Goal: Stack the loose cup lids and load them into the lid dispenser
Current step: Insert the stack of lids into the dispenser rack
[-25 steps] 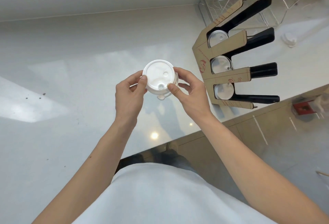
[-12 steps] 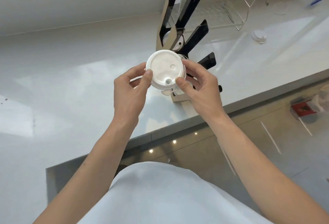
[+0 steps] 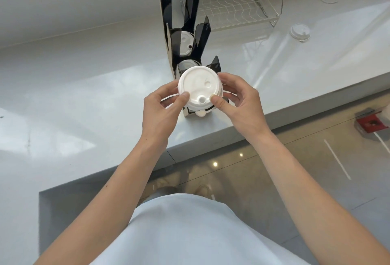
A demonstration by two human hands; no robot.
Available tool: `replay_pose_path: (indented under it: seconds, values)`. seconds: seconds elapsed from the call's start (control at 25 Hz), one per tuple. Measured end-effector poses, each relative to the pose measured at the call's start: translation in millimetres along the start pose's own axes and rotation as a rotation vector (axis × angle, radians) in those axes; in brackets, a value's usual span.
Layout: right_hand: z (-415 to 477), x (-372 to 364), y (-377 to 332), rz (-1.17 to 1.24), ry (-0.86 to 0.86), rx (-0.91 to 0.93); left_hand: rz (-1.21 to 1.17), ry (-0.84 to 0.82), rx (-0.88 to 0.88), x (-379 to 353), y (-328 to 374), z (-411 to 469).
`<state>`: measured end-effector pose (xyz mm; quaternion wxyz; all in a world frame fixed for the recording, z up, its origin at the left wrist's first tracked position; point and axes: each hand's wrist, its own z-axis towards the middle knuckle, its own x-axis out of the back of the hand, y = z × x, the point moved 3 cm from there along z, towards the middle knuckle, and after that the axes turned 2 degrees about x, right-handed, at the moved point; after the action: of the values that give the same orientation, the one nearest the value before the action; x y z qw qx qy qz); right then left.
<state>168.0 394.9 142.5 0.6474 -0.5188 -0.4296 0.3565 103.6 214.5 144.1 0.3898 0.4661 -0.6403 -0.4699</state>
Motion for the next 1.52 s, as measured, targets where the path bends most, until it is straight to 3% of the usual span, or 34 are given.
replay_pose_path:
  seconds: [0.64, 1.08, 1.52]
  values:
    - [50, 2, 45, -0.091, -0.047, -0.264, 0.018, -0.093, 0.201, -3, -43, 51]
    - [83, 7, 113, 0.156, -0.081, -0.571, 0.076, 0.039, 0.323, -22, -79, 82]
    - [98, -4, 153, 0.106, -0.127, -0.636, 0.091, 0.152, 0.410, -34, -96, 99]
